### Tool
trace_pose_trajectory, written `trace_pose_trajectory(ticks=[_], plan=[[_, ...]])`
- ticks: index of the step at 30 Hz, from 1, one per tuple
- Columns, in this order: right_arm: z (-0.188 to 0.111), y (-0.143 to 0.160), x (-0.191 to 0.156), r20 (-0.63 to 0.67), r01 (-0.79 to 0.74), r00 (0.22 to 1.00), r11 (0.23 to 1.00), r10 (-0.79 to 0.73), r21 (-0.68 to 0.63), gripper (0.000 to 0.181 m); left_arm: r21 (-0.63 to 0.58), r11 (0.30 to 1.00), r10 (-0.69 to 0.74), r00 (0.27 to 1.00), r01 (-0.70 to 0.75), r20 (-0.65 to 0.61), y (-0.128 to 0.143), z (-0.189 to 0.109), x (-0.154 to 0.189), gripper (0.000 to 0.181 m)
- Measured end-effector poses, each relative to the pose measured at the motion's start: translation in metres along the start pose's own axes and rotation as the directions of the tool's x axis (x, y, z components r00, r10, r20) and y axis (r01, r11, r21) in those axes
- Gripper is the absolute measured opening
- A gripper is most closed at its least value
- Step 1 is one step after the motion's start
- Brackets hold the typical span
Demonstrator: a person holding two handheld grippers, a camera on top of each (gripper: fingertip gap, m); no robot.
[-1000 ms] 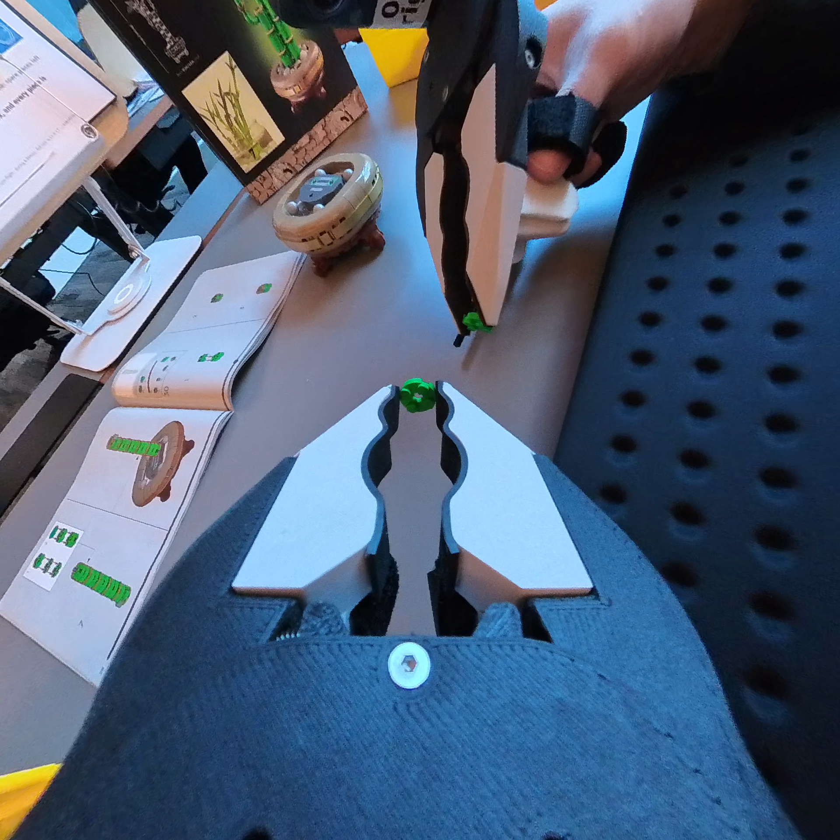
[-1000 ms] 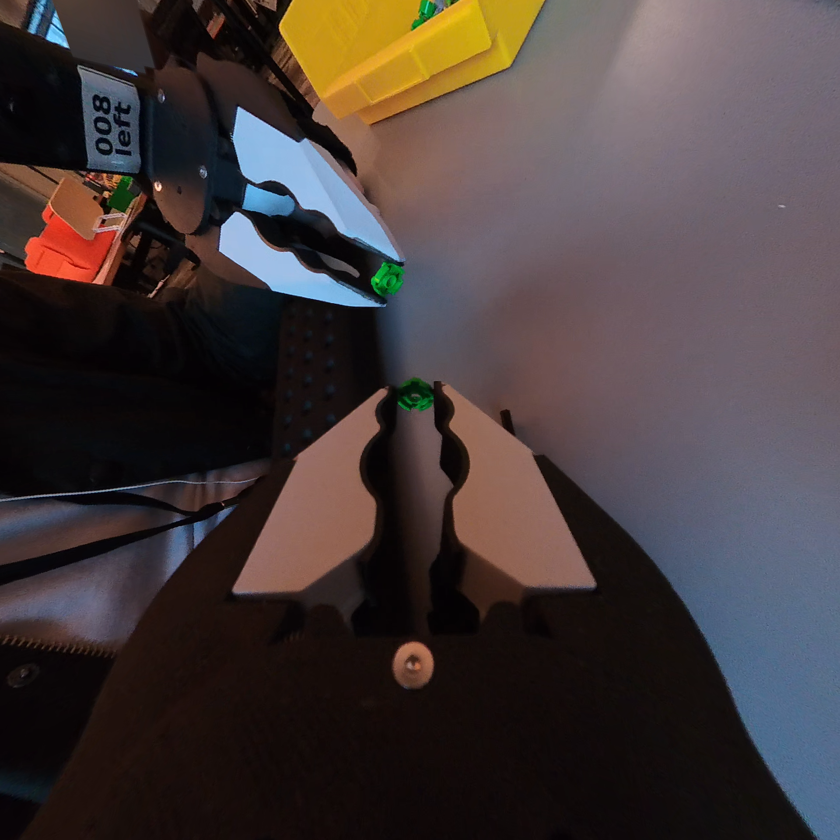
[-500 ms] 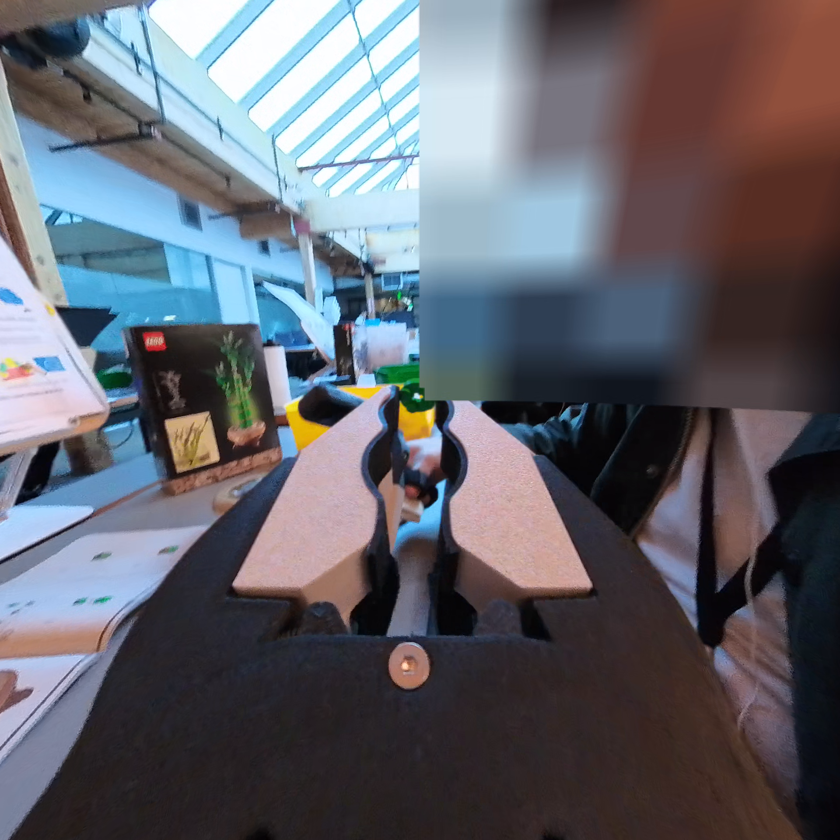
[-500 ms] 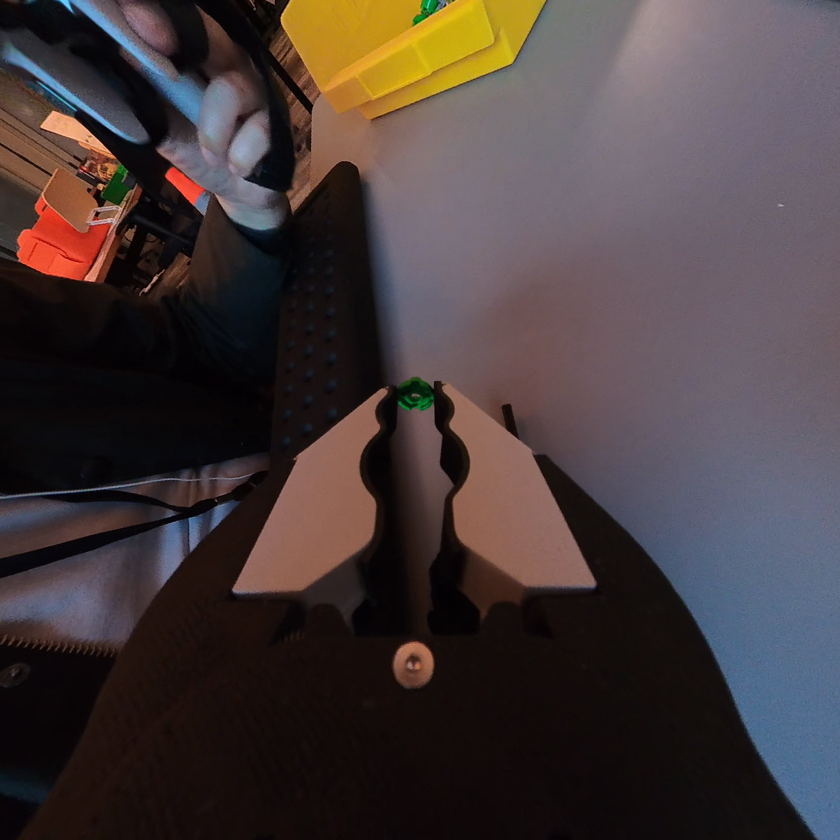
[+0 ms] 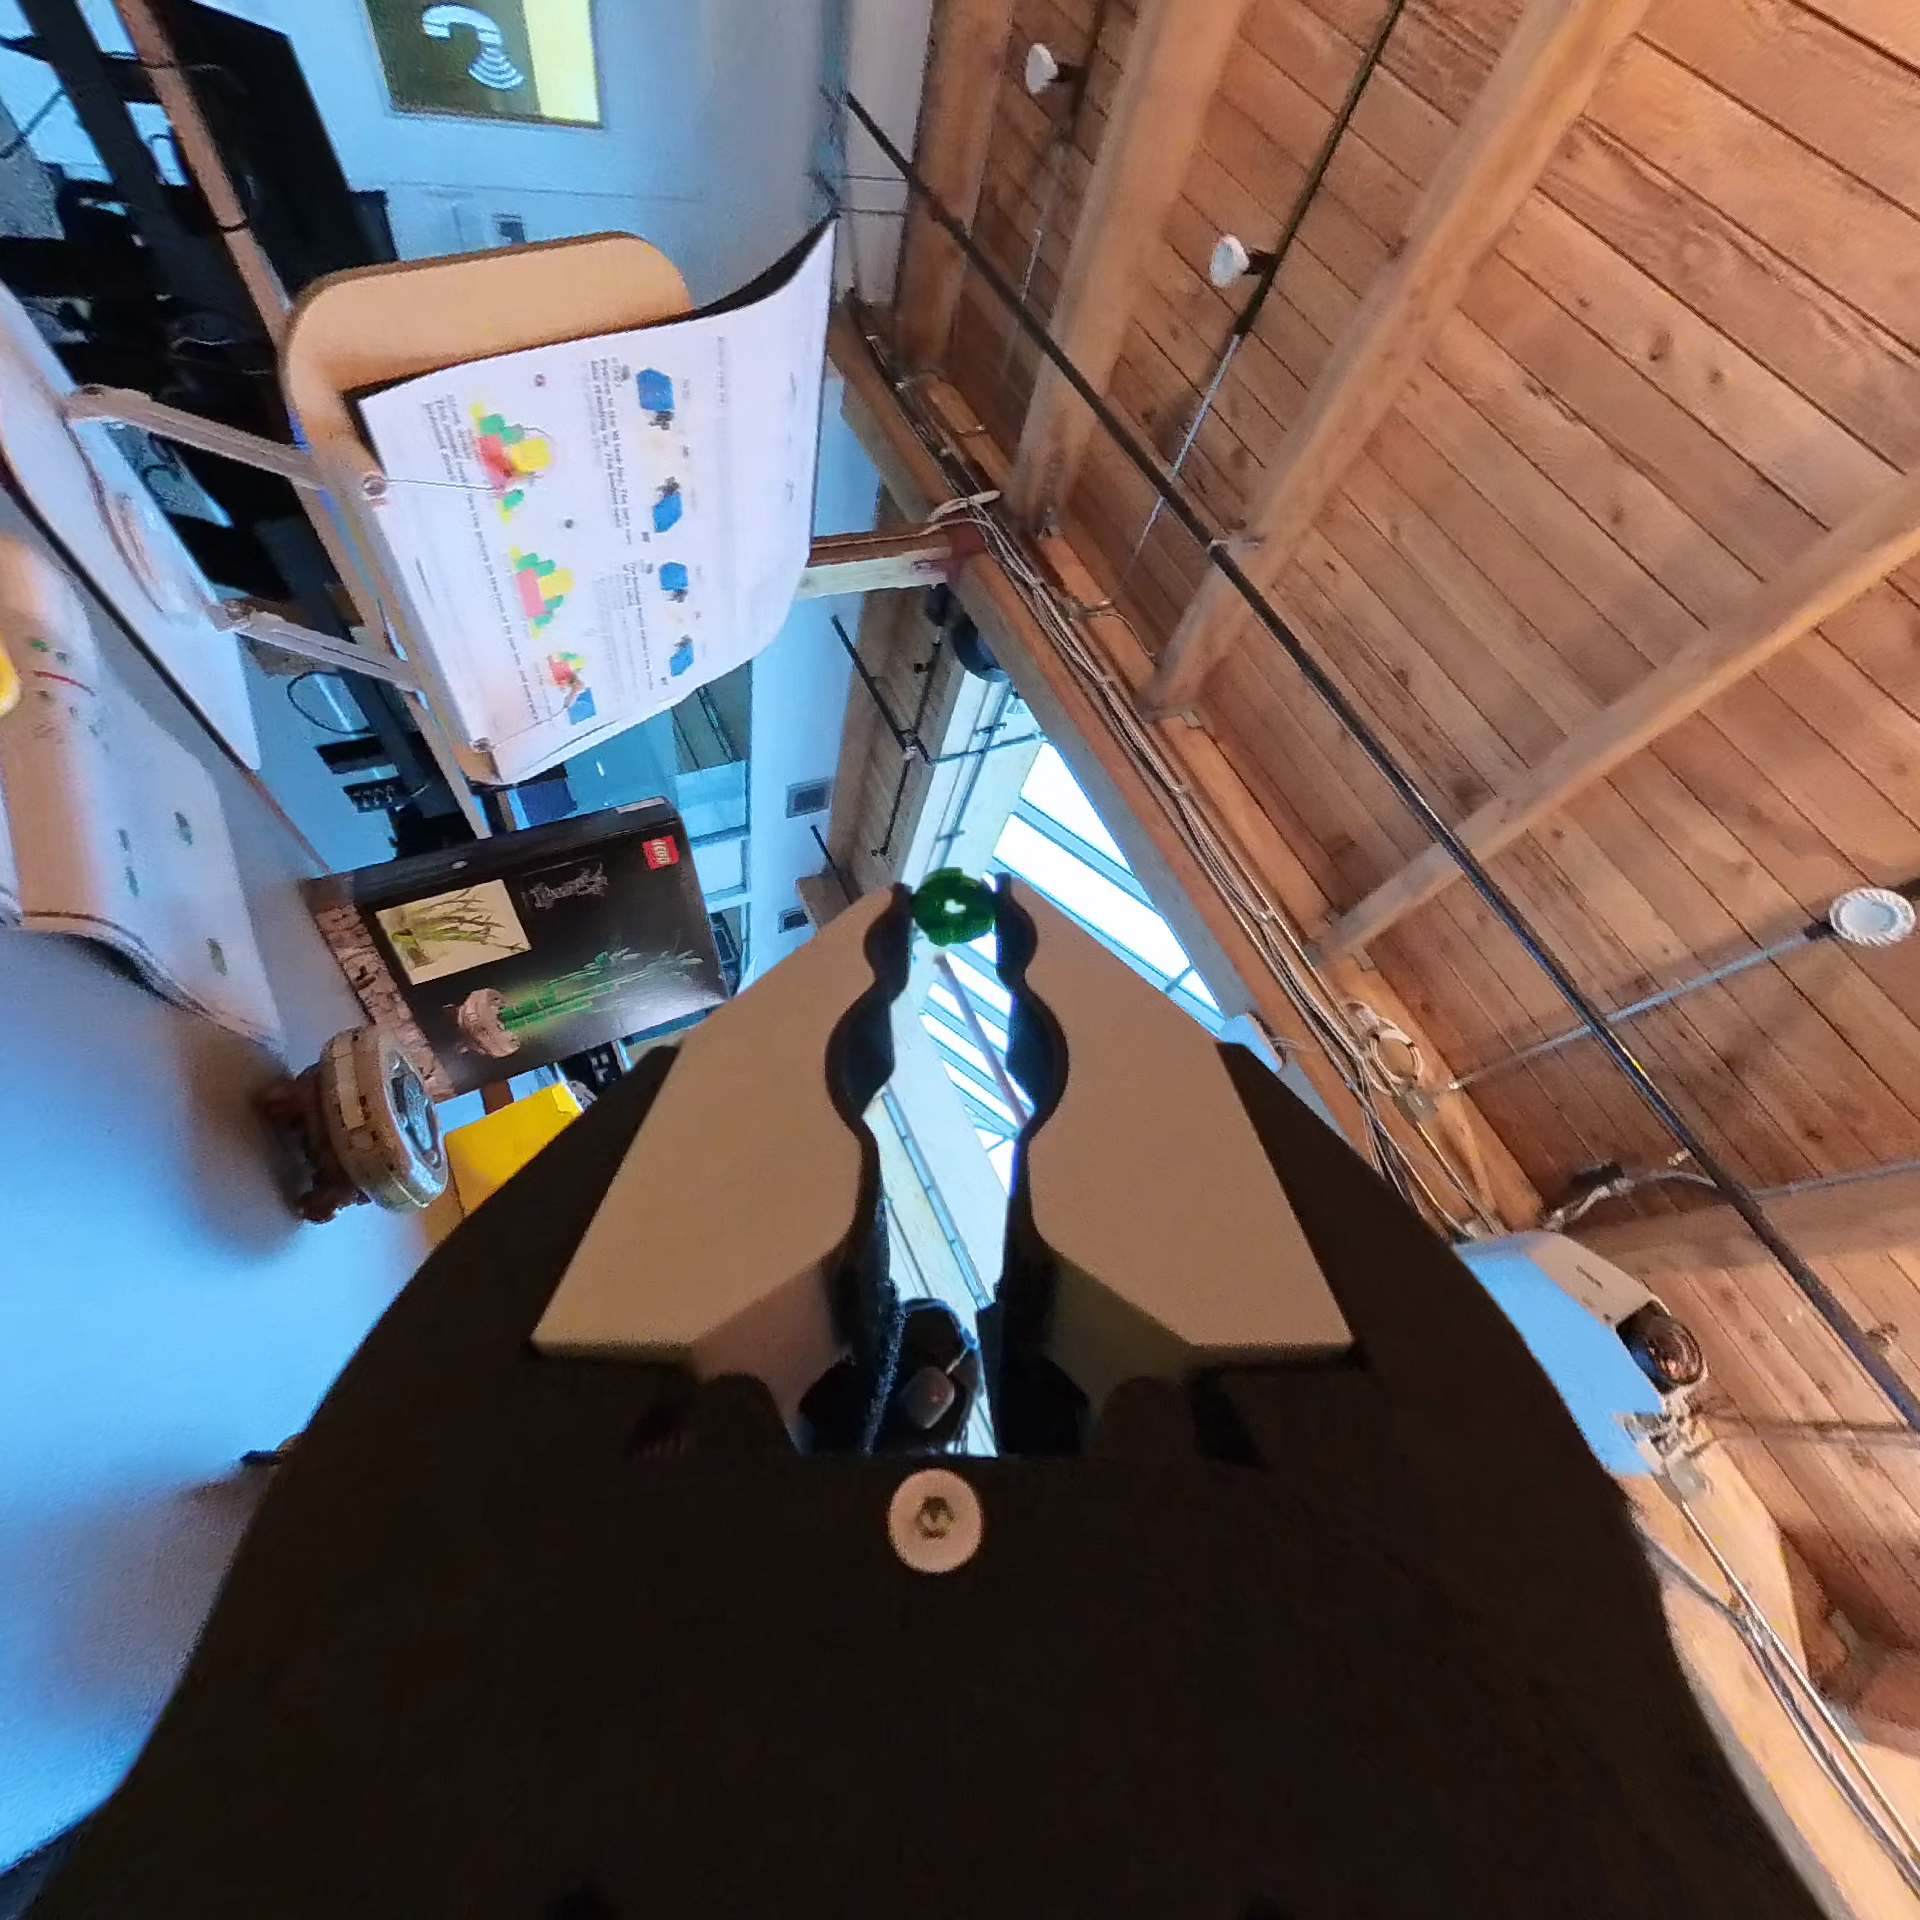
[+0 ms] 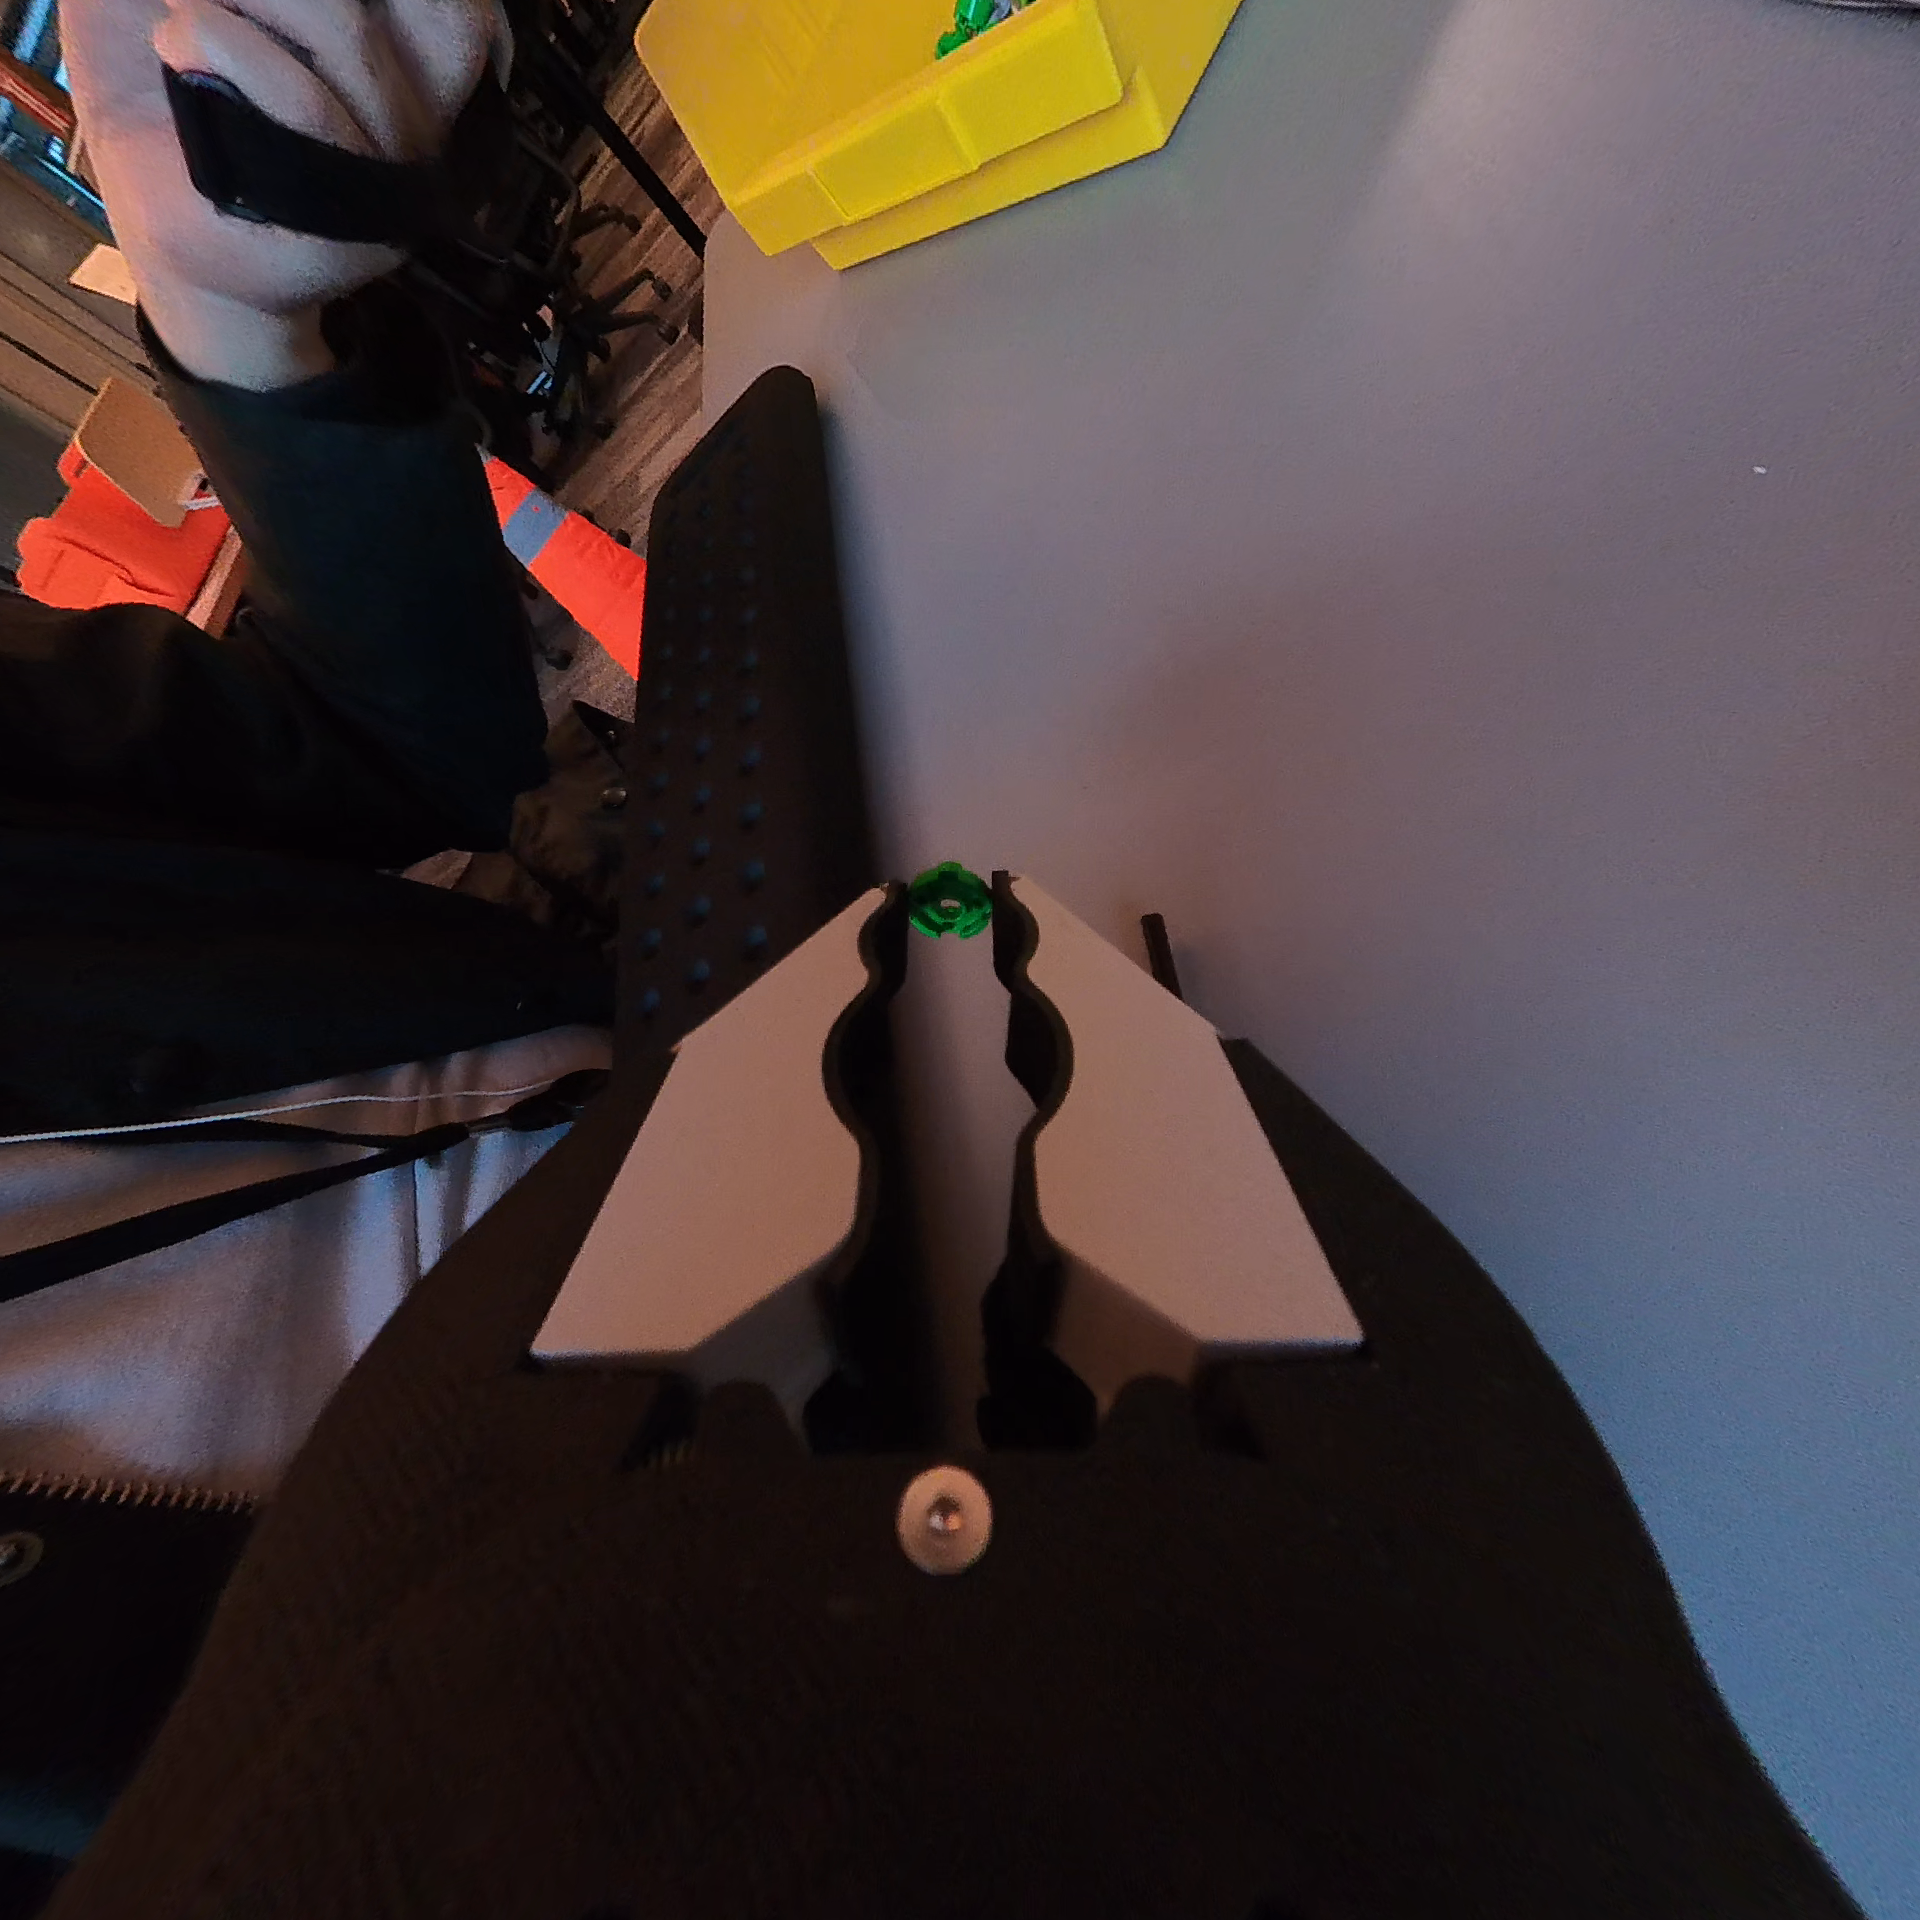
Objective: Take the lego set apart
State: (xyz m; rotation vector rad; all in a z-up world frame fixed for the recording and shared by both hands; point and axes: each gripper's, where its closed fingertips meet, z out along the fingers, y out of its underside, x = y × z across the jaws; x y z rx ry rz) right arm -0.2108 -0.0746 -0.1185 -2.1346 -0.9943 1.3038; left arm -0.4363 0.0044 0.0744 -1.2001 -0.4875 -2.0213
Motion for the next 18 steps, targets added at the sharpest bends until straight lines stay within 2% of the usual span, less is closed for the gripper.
trace_pose_trajectory(ticks=[6,12,14,16,17,18], plan=[[0.001,0.002,-0.001,0.008,-0.001,1.0,1.0,0.001,-0.009,0.015,0.098,0.994,0.038,0.991,-0.051,0.131,-0.02,-0.005,-0.021,0.014],[0.001,0.004,-0.002,0.006,0.003,1.0,1.0,-0.003,-0.022,0.015,0.111,0.959,0.216,0.929,-0.259,0.3,-0.045,-0.013,-0.04,0.013],[0.002,0.005,-0.002,0.001,0.009,1.0,0.999,-0.009,-0.032,0.015,0.065,0.914,0.346,0.852,-0.401,0.394,-0.06,-0.019,-0.046,0.013],[0.003,0.007,-0.002,-0.002,0.016,1.0,0.999,-0.016,-0.041,0.015,-0.035,0.827,0.507,0.716,-0.562,0.479,-0.076,-0.025,-0.048,0.014],[0.003,0.007,-0.002,-0.006,0.018,1.0,0.999,-0.018,-0.045,0.015,-0.112,0.755,0.596,0.603,-0.646,0.53,-0.087,-0.028,-0.049,0.014],[0.003,0.008,-0.001,-0.008,0.02,1.0,0.999,-0.02,-0.049,0.015,-0.223,0.667,0.677,0.453,-0.711,0.579,-0.098,-0.033,-0.053,0.014]])
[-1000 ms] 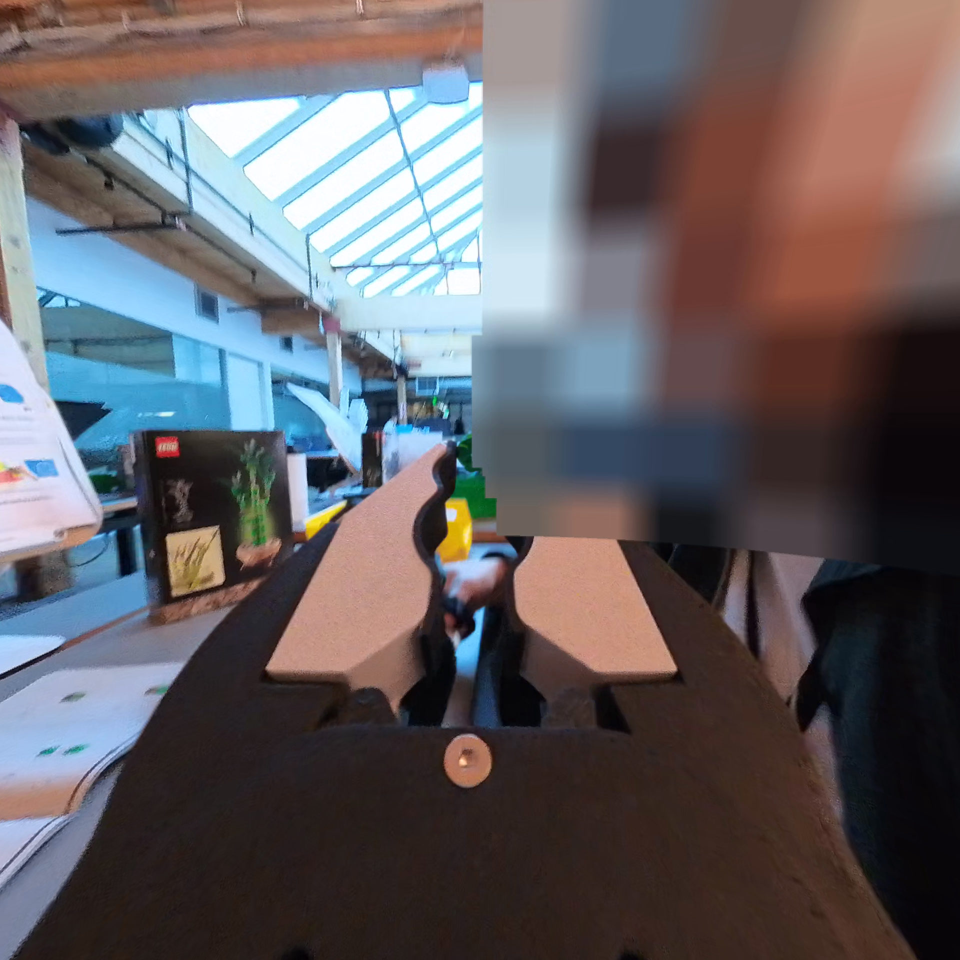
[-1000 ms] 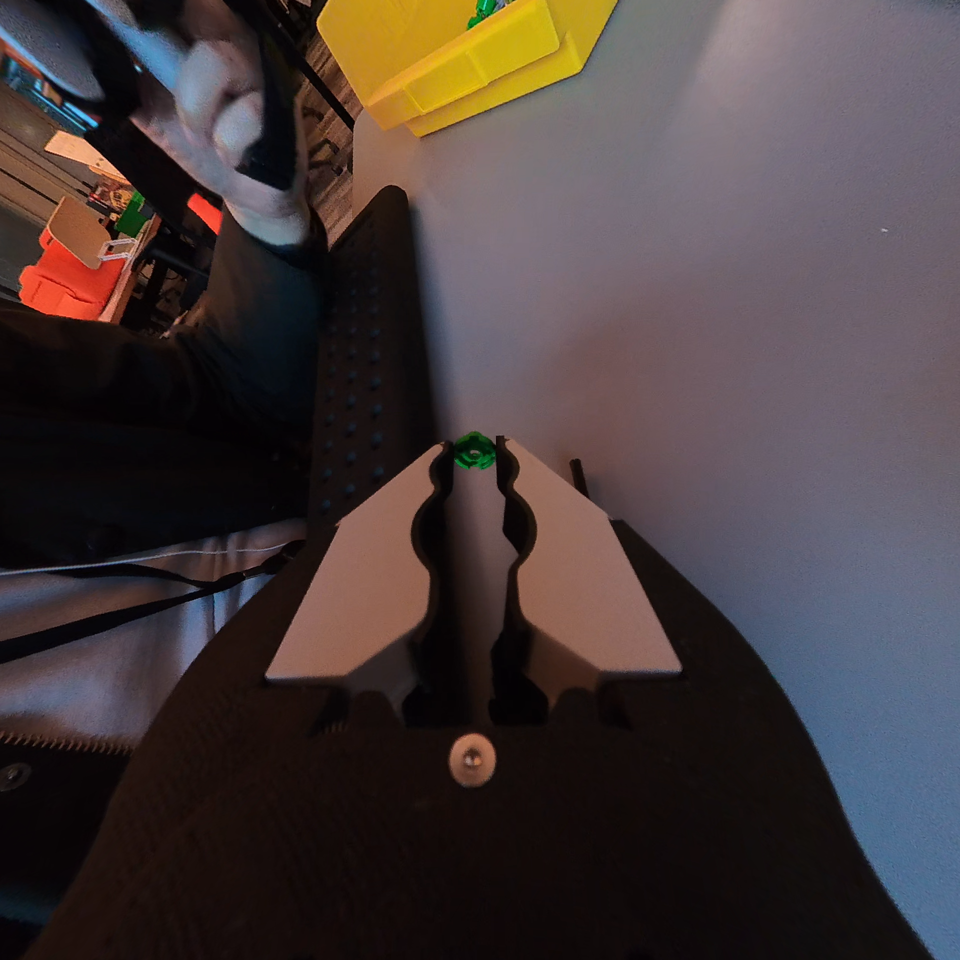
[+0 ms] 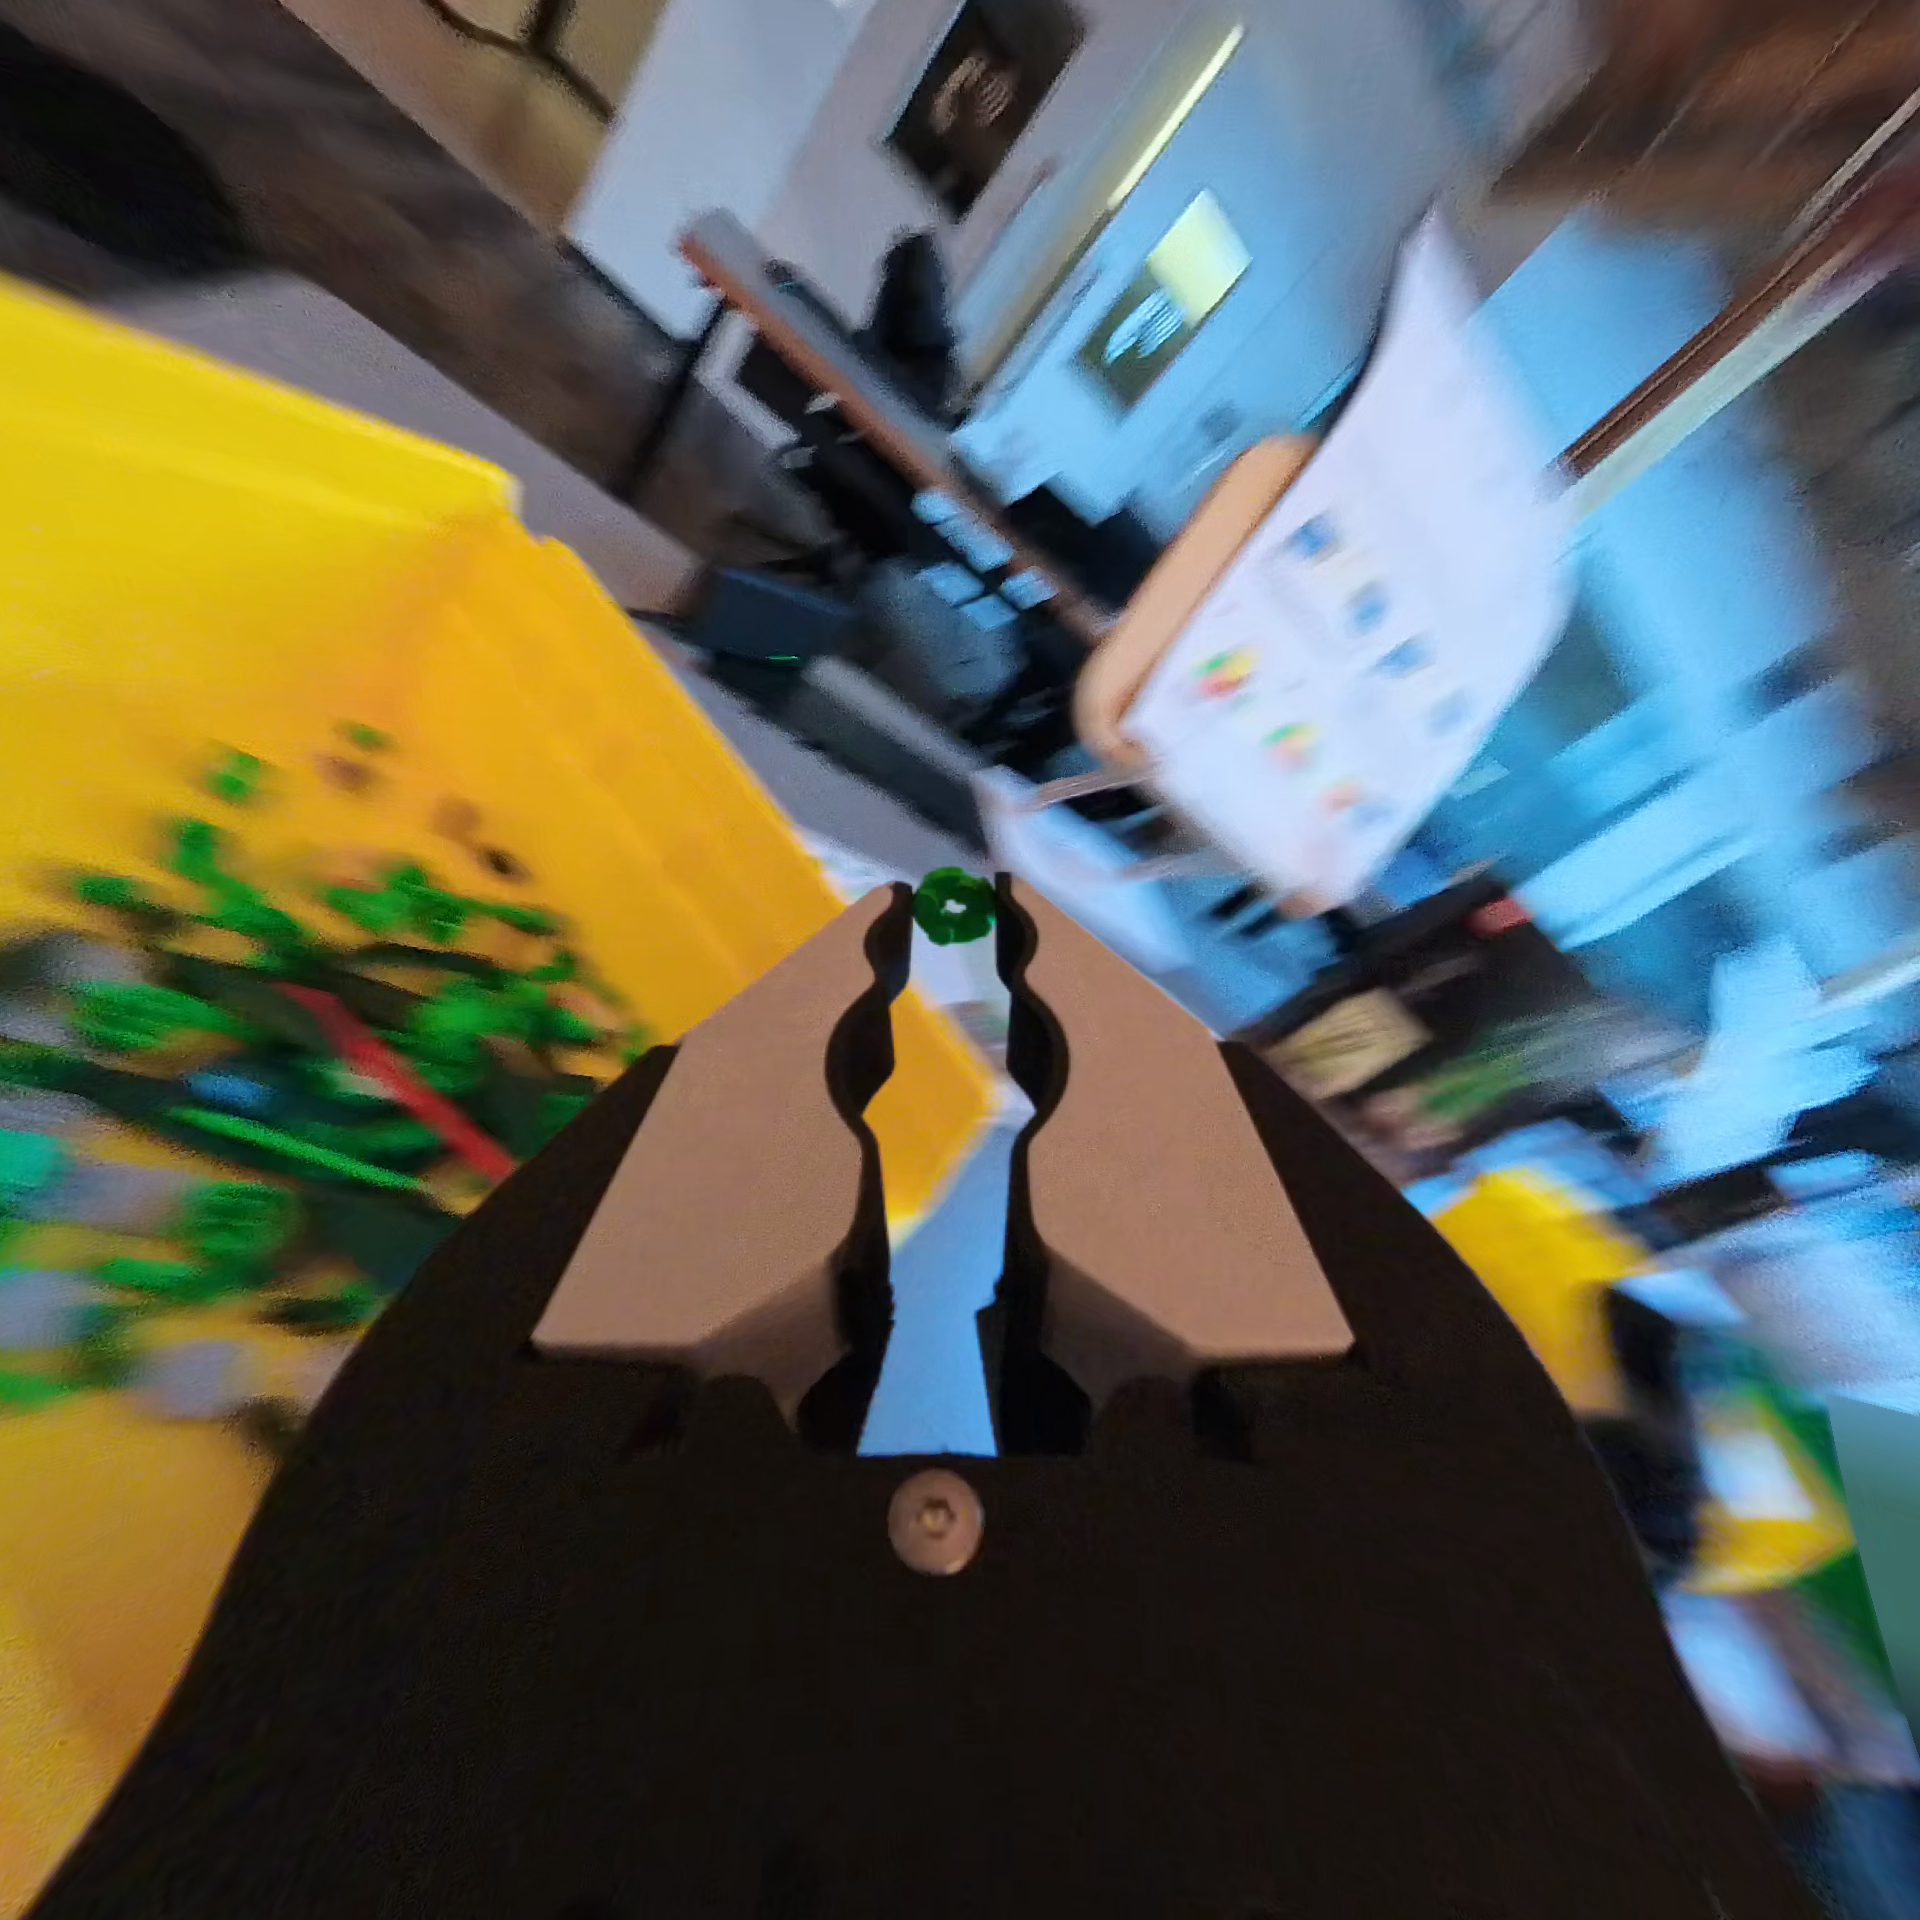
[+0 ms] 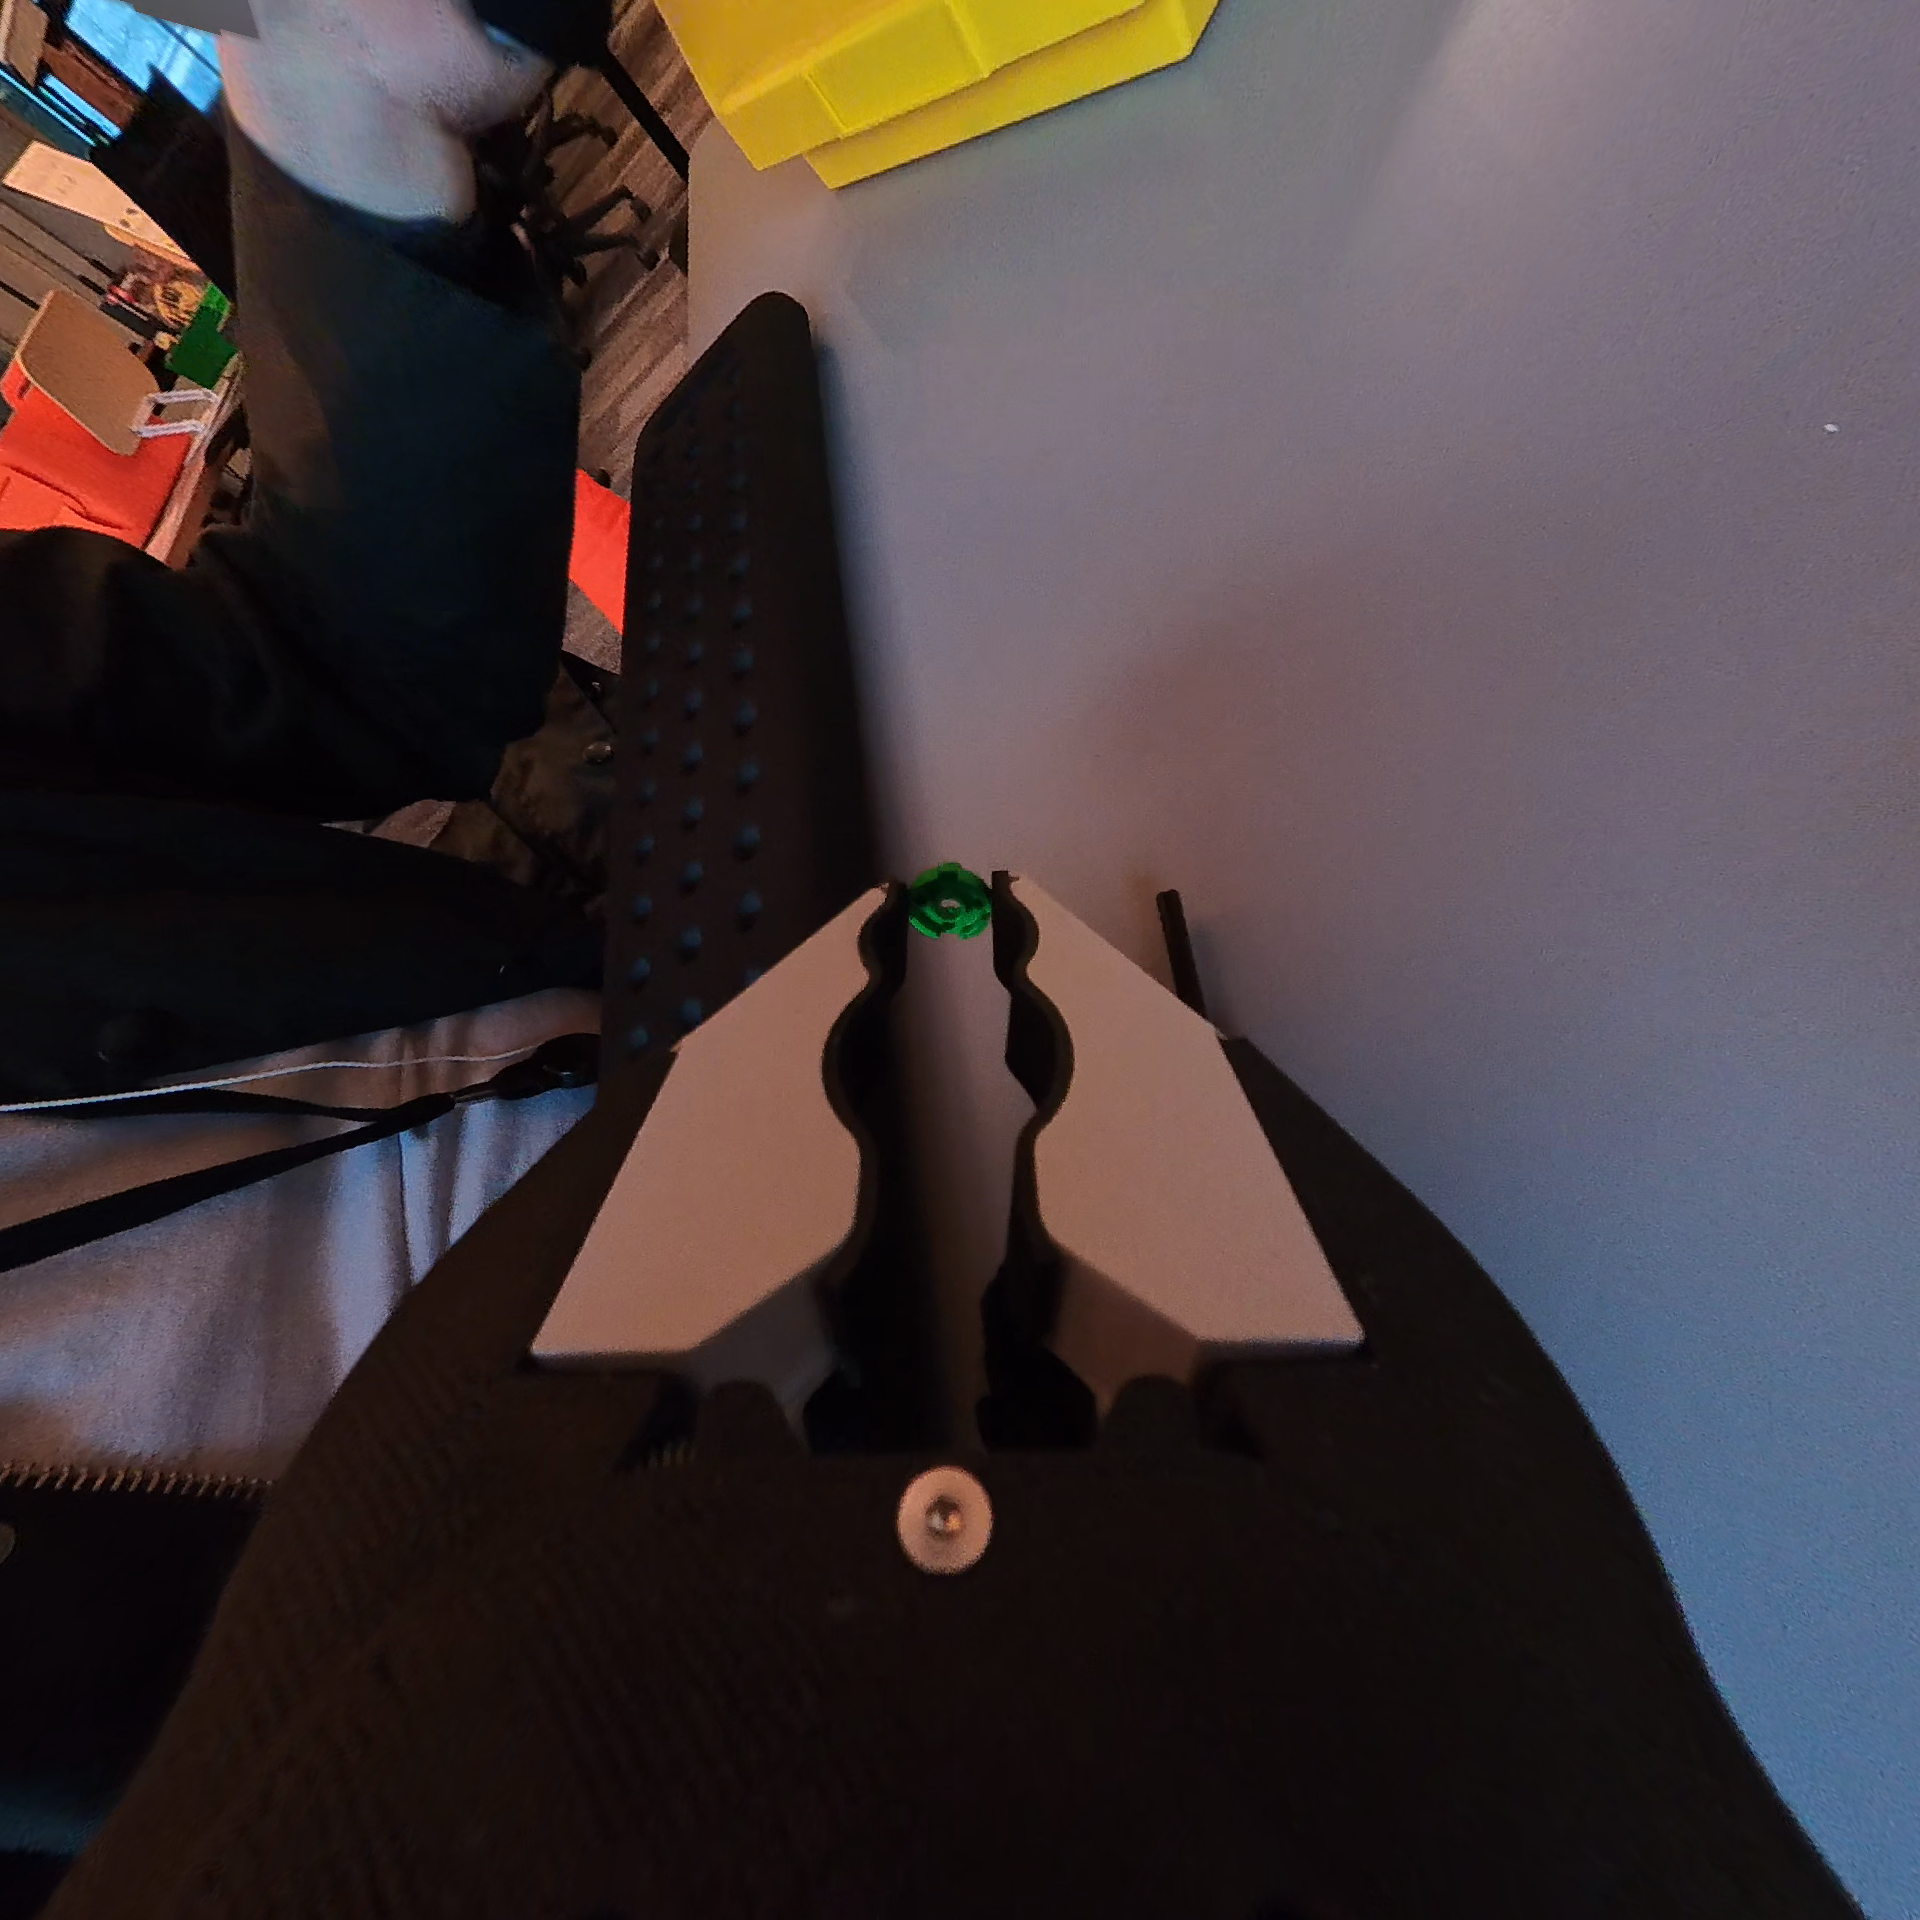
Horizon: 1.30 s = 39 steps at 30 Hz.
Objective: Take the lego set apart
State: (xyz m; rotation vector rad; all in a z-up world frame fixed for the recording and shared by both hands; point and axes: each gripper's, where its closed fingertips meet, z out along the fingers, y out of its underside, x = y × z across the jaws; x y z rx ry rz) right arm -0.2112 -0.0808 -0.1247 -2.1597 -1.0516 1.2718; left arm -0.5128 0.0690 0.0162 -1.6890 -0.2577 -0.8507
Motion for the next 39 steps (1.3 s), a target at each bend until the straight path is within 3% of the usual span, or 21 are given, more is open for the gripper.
trace_pose_trajectory(ticks=[2,3,4,6,9,12,14,20,23,26,30,35,39], plan=[[0.0,0.001,0.0,-0.001,0.002,1.0,1.0,-0.002,-0.005,0.015,-0.112,0.962,0.262,0.954,-0.247,0.147,-0.004,0.002,-0.02,0.014],[0.001,0.001,0.0,-0.001,0.003,1.0,1.0,-0.003,-0.007,0.015,-0.191,0.934,0.332,0.929,-0.301,0.162,-0.001,0.004,-0.025,0.014],[0.001,0.001,0.0,-0.004,0.005,1.0,1.0,-0.005,-0.01,0.015,-0.275,0.907,0.366,0.92,-0.319,0.142,0.007,0.007,-0.026,0.014],[0.001,0.002,0.0,-0.007,0.006,1.0,1.0,-0.006,-0.012,0.015,-0.42,0.851,0.403,0.904,-0.315,0.139,0.021,0.013,-0.036,0.036],[0.0,0.002,0.0,-0.009,0.007,1.0,1.0,-0.007,-0.01,0.015,-0.48,0.801,0.503,0.836,-0.357,0.217,0.018,0.019,-0.061,0.05],[-0.002,0.0,0.002,-0.017,0.009,1.0,1.0,-0.009,0.002,0.015,-0.421,0.788,0.589,0.749,-0.45,0.304,0.004,0.011,-0.063,0.054],[-0.004,-0.004,0.001,-0.017,0.013,1.0,1.0,-0.013,0.02,0.015,-0.344,0.776,0.624,0.723,-0.528,0.297,0.004,0.004,-0.046,0.048],[-0.009,-0.017,-0.003,-0.052,0.107,0.993,0.99,-0.103,0.088,0.015,-0.184,0.701,0.689,0.721,-0.688,-0.069,0.085,-0.013,0.032,0.053],[-0.012,-0.024,-0.002,-0.126,0.217,0.971,0.971,-0.204,0.102,0.015,-0.009,0.647,0.747,0.636,-0.762,-0.194,0.129,-0.03,0.066,0.044],[-0.012,-0.027,-0.004,-0.163,0.304,0.945,0.946,-0.285,0.108,0.015,0.016,0.617,0.749,0.581,-0.787,-0.318,0.173,-0.036,0.092,0.032],[-0.013,-0.031,-0.014,-0.099,0.289,0.956,0.945,-0.277,0.151,0.015,0.049,0.649,0.679,0.548,-0.76,-0.487,0.201,-0.044,0.139,0.034],[-0.021,-0.041,-0.019,-0.029,0.209,0.978,0.947,-0.209,0.243,0.015,0.037,0.552,0.716,0.451,-0.833,-0.533,0.231,-0.042,0.15,0.036],[-0.027,-0.046,-0.025,0.077,0.109,0.987,0.949,-0.138,0.297,0.015,0.085,0.63,0.648,0.462,-0.772,-0.606,0.238,-0.049,0.175,0.029]])
